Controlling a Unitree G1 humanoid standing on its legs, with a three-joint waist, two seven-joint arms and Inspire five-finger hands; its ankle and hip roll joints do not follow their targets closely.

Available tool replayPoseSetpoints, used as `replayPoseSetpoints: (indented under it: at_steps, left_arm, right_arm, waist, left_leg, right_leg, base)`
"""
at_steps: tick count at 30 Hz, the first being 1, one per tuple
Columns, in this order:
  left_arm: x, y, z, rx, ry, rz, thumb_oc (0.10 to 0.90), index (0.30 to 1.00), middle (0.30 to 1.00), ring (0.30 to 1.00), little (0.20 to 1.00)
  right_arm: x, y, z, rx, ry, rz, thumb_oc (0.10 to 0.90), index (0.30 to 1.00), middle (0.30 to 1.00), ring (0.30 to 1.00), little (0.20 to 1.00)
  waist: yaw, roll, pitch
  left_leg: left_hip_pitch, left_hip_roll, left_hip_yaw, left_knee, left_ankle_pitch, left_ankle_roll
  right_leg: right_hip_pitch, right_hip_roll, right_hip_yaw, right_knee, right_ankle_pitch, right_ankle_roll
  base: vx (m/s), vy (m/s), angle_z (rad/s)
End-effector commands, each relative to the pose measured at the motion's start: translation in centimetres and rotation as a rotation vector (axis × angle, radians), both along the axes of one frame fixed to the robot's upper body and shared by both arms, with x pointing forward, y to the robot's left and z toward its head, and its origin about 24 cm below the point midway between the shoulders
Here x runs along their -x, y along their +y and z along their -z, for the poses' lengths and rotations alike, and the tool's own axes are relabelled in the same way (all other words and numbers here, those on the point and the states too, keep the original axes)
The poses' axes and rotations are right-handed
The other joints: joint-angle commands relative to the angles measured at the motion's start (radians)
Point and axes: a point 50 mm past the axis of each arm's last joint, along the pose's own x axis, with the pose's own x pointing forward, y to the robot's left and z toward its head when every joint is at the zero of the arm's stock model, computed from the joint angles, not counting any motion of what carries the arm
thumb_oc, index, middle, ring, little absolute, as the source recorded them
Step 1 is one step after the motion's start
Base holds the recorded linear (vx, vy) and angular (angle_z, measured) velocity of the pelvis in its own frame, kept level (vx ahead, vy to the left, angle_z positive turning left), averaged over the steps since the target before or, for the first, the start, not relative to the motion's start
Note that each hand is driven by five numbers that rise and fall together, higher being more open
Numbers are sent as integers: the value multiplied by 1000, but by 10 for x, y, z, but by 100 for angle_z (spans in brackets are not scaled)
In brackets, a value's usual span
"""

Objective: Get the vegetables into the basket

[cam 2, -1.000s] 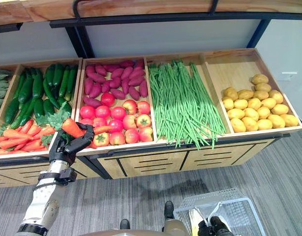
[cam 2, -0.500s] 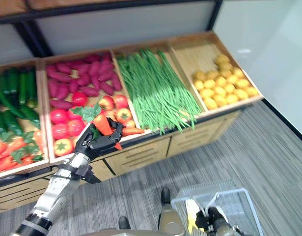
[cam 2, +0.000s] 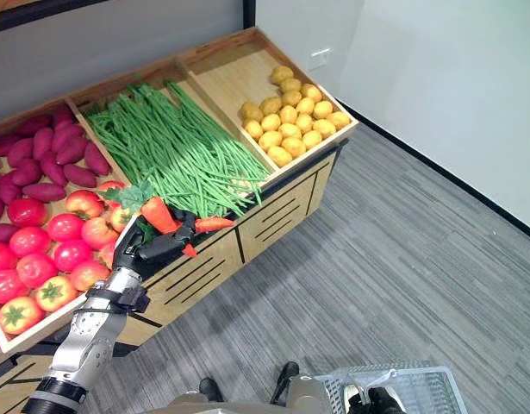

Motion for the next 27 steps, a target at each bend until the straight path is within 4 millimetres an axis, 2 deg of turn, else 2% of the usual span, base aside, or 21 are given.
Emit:
replayPoseSetpoints:
  at_steps: [1,4,6,7,8,9,10,11,12,13,14,15,16,18,21,22,23,26,27]
  left_arm:
    - [-9,-13,-57,10,-294,83,400,300,300,300,300]
    - [-11,-16,-56,22,-292,90,400,300,300,300,300]
    - [-12,-21,-57,30,-301,107,400,300,300,300,300]
    - [-10,-21,-59,32,-308,104,400,300,300,300,300]
    - [-8,-25,-56,29,-302,108,400,300,300,300,300]
    - [-9,-25,-55,31,-300,104,400,300,300,300,300]
    - [-9,-25,-55,31,-300,104,400,300,300,300,300]
    - [-8,-24,-55,33,-303,100,400,300,300,300,300]
    - [-8,-25,-55,40,-306,105,400,300,300,300,300]
    - [-8,-25,-55,40,-306,106,400,300,300,300,300]
    - [-9,-27,-56,49,-313,114,400,300,300,300,300]
    - [-11,-29,-57,60,-318,124,400,300,300,300,300]
    - [-14,-35,-60,68,-327,151,400,300,300,300,300]
    - [-16,-39,-62,68,-335,172,400,300,300,300,300]
    - [-16,-44,-66,68,-352,214,400,300,300,300,300]
    - [-17,-44,-68,54,-353,230,400,300,300,300,300]
    - [-17,-44,-68,54,-353,230,400,300,300,300,300]
    - [-19,-47,-71,29,-361,274,400,300,300,300,300]
    - [-19,-47,-71,29,-361,274,400,300,300,300,300]
  right_arm:
    - [-9,-4,-3,11,-44,-17,400,300,300,300,300]
    - [-9,-9,-5,25,-49,6,400,300,300,300,300]
    - [-10,-17,-8,41,-57,19,400,300,300,300,300]
    - [-14,-18,-9,45,-66,13,400,300,300,300,300]
    - [-20,-22,-11,60,-76,3,400,300,300,300,300]
    - [-21,-23,-12,61,-79,-1,400,300,300,300,300]
    - [-21,-23,-12,61,-79,-1,400,300,300,300,300]
    - [-19,-26,-13,69,-72,-22,400,300,300,300,300]
    - [-20,-29,-14,80,-69,-35,400,300,300,300,300]
    - [-20,-29,-14,80,-69,-35,400,300,300,300,300]
    - [-23,-33,-17,95,-70,-45,400,300,300,300,300]
    - [-33,-37,-20,108,-91,-64,400,300,300,300,300]
    - [-35,-42,-23,121,-100,-64,400,300,300,300,300]
    - [-40,-44,-26,128,-119,-68,400,300,300,300,300]
    - [-61,-52,-36,163,-157,-126,400,300,300,300,300]
    - [-79,-53,-44,180,-207,-183,400,300,300,300,300]
    - [-79,-53,-44,180,-207,-183,400,300,300,300,300]
    - [-99,-67,-61,243,-241,-245,400,300,300,300,300]
    - [-99,-67,-61,243,-241,-245,400,300,300,300,300]
  waist:
    - [-25,-23,-27]
    - [-31,-22,-13]
    - [-23,-20,6]
    - [-13,-17,11]
    - [28,-4,6]
    - [35,-3,5]
    - [35,-3,3]
    - [47,4,3]
    - [47,9,1]
    - [48,9,1]
    - [48,18,4]
    - [35,32,-3]
    - [23,41,-6]
    - [21,46,-7]
    - [22,34,-12]
    - [27,20,-14]
    - [28,19,-15]
    - [33,-4,-17]
    - [33,-4,-17]
  left_leg:
    - [-133,-3,-5,51,49,-53]
    - [-159,32,-30,152,53,-80]
    - [-181,61,-129,269,79,-123]
    - [-195,50,-199,288,102,-108]
    - [-206,-39,-430,225,80,-89]
    - [-202,-67,-505,182,56,-80]
    - [-203,-67,-505,179,59,-80]
    - [-193,-91,-644,91,43,-76]
    - [-201,-100,-698,60,55,-78]
    - [-199,-99,-697,58,56,-78]
    - [-194,-106,-733,26,62,-78]
    - [-169,-100,-721,-34,57,-77]
    - [-152,-92,-678,-71,66,-81]
    - [-140,-94,-655,-93,69,-77]
    - [-125,-123,-582,-120,54,-48]
    - [-126,-132,-544,-131,54,-39]
    - [-127,-132,-542,-131,53,-39]
    - [-127,-150,-533,-131,48,-29]
    - [-127,-150,-533,-131,48,-29]
  right_leg:
    - [171,-18,60,-105,-29,91]
    - [184,-6,87,-125,-30,75]
    - [193,14,140,-138,-32,56]
    - [180,17,165,-143,-16,49]
    - [162,12,241,-152,0,65]
    - [156,12,280,-154,8,72]
    - [154,11,280,-155,9,72]
    - [141,17,360,-159,24,85]
    - [130,22,391,-169,36,90]
    - [132,22,391,-169,35,90]
    - [123,26,423,-180,48,96]
    - [102,24,463,-198,65,108]
    - [92,11,469,-211,82,121]
    - [80,-2,480,-222,95,134]
    - [34,-44,524,-236,136,174]
    - [4,-61,526,-225,153,190]
    - [3,-61,528,-225,153,190]
    - [-8,-95,504,-209,172,200]
    - [-7,-96,504,-209,172,200]
  base:
    - [-92,-278,-15]
    - [-32,-170,-16]
    - [-31,-134,-22]
    - [-54,36,-87]
    - [-44,83,-137]
    - [15,73,-176]
    - [42,49,-183]
    - [23,59,-142]
    - [26,58,-117]
    - [-22,58,-112]
    - [-73,138,-114]
    - [-92,234,-93]
    - [-70,201,-53]
    - [-48,186,-65]
    - [-53,292,-52]
    - [-40,200,-118]
    - [-40,166,-115]
    - [12,92,-26]
    - [26,54,7]
